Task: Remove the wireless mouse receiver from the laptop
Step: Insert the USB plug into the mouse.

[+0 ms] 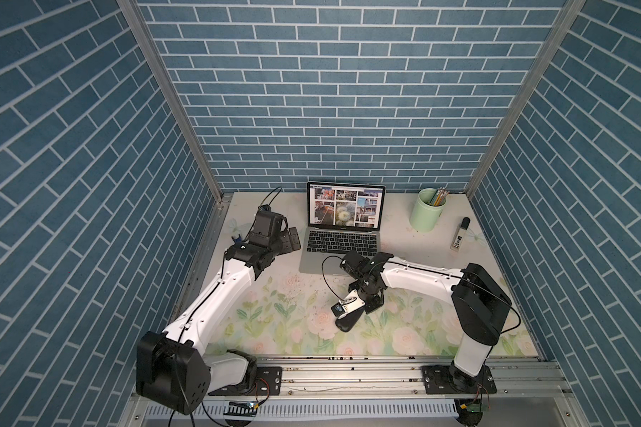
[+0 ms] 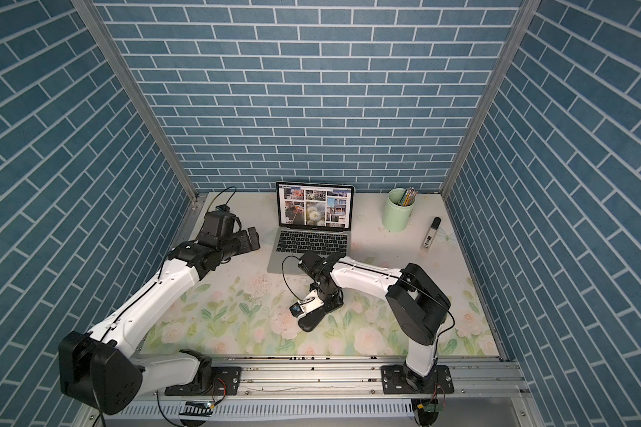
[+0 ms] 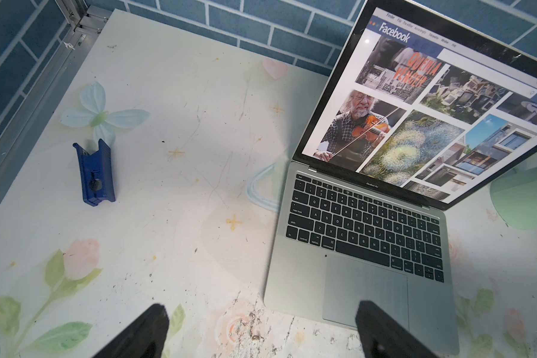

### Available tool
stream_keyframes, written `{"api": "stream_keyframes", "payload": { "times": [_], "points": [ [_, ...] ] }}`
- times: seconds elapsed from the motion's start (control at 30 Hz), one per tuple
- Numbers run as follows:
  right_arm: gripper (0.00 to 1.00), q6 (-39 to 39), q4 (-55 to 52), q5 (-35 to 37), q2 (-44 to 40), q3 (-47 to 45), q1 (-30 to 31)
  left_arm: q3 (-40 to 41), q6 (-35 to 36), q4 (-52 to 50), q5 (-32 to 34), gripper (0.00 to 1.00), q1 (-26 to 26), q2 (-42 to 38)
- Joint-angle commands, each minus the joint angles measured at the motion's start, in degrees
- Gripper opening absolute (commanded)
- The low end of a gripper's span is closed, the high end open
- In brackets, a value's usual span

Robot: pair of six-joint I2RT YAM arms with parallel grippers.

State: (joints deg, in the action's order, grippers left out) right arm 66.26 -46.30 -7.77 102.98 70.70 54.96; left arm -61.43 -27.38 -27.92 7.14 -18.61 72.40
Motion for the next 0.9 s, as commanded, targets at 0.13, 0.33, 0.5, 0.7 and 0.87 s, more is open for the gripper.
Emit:
{"api": "stream_keyframes", "payload": {
  "times": [0.13, 0.33, 0.5, 0.7, 0.87],
  "points": [
    [0.0, 0.2, -2.7, -0.1, -0.5, 1.4, 0.0, 0.5, 0.6, 0.3, 0.6, 0.99, 0.2, -0.9],
    [0.0, 0.4, -2.7, -0.3, 1.4, 2.3, 0.0, 0.3, 0.8, 0.1, 0.9, 1.0, 0.3, -0.7],
    [0.0, 0.4, -2.7, -0.5, 2.3, 2.8, 0.0, 0.2, 1.1, 0.0, 1.1, 1.0, 0.2, -0.8],
    [0.0, 0.4, -2.6, -0.9, 2.5, 2.3, 0.0, 0.3, 1.2, 0.0, 1.2, 1.0, 0.2, -0.9],
    [0.0, 0.3, -2.6, -1.3, 3.0, 2.1, 0.0, 0.4, 1.3, -0.1, 1.3, 1.0, 0.2, -1.0]
  ]
}}
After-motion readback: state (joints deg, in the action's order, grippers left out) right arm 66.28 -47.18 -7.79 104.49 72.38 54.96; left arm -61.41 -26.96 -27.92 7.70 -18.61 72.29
